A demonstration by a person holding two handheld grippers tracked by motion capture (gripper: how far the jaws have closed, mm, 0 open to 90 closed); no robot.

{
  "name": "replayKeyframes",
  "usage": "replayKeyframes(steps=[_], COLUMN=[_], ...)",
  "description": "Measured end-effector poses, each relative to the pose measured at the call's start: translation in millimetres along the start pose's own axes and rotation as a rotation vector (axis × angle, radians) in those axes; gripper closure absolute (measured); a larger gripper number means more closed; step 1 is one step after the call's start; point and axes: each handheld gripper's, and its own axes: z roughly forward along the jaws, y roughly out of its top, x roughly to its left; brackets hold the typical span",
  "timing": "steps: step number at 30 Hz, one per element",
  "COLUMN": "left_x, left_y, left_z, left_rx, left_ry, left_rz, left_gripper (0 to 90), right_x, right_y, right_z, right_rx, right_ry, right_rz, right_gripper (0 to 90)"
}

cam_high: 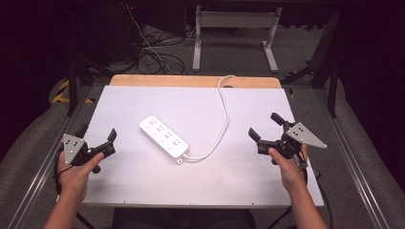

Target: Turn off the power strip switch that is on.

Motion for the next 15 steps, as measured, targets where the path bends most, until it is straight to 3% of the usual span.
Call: replayKeyframes(steps=[15], left_x=[-1.1], left_y=[1.0], left_z=[1.2], left_rx=[-0.005], left_ry=[-0.006], left_rz=[0.001], left_gripper=[2.4], right_x=[-3.2], right_y=[-1.4], right_z=[-3.9], right_rx=[0.000], right_ry=[-0.022], right_rz=[0.006], right_gripper=[0.5])
